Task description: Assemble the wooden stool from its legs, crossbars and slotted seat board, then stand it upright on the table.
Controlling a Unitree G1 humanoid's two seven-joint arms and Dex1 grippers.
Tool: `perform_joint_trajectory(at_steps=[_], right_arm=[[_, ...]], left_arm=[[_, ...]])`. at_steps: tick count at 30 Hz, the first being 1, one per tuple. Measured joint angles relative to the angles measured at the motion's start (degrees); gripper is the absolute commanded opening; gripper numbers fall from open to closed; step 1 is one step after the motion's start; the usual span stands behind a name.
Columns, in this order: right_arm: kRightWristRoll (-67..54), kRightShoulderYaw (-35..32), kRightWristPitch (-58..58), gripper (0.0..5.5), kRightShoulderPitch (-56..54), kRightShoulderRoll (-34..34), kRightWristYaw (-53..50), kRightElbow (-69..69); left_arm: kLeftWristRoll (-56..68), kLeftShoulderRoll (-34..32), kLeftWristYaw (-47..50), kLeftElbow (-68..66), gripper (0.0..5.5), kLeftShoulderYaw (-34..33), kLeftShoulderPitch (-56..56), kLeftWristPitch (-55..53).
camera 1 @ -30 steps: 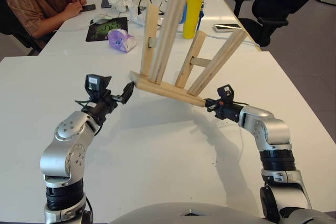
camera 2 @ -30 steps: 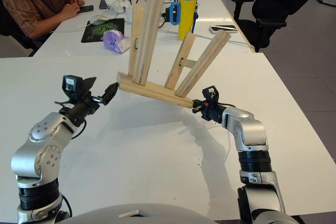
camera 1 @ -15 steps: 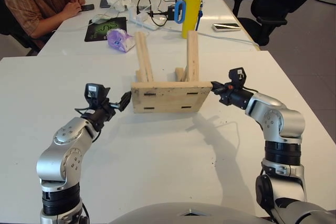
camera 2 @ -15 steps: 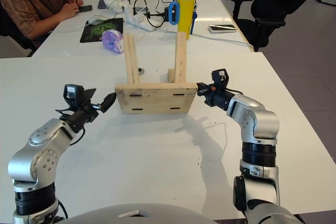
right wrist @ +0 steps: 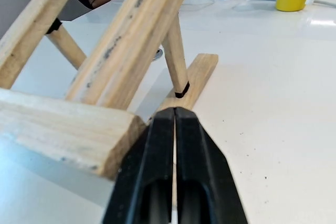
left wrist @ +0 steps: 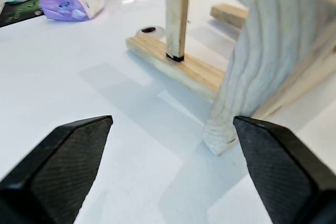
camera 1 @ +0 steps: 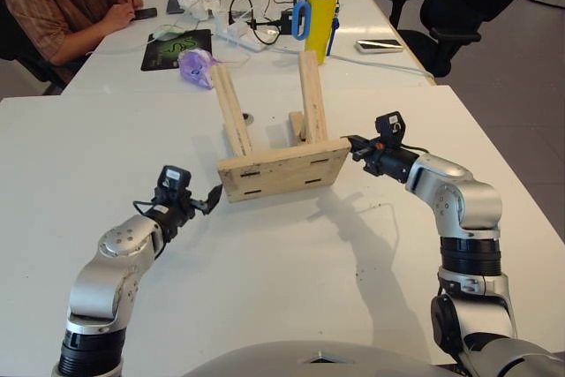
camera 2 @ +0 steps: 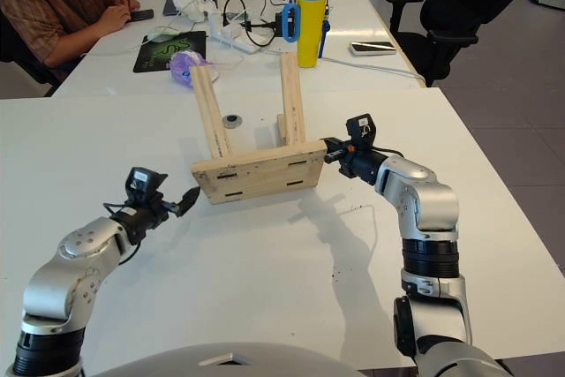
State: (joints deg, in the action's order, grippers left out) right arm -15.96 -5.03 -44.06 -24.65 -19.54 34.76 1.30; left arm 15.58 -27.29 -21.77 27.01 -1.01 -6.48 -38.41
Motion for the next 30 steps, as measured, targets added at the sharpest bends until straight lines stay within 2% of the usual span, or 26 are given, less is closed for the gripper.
perform_joint_trajectory(at_steps=[9,13,18,24,30], right_arm=[[2.4,2.5,10.4,0.02,0.0,-0.3,-0.4,-8.2],[1.8,0.1,14.6,0.02,-0.3,-0.3,-2.0,-9.2],[1.2,-3.3,17.1,0.02,-0.3,-0.5,-3.7,-11.6],[0.9,-6.4,20.5,0.00,0.3,-0.5,-6.8,-17.1],[1.8,-5.6,22.4,0.00,0.3,-0.4,-7.8,-20.3]], left_arm=[[-0.5,-5.0,-14.0,-5.8,4.31,3.4,-2.9,14.8],[-1.1,-6.9,-18.4,-8.3,4.31,3.6,-3.2,19.2],[0.7,-5.8,-20.0,-9.4,4.31,3.3,-1.4,20.4],[1.7,-4.5,-21.6,-12.7,3.56,4.0,3.9,21.5],[1.9,-5.0,-24.5,-16.3,2.67,4.0,5.2,22.4]])
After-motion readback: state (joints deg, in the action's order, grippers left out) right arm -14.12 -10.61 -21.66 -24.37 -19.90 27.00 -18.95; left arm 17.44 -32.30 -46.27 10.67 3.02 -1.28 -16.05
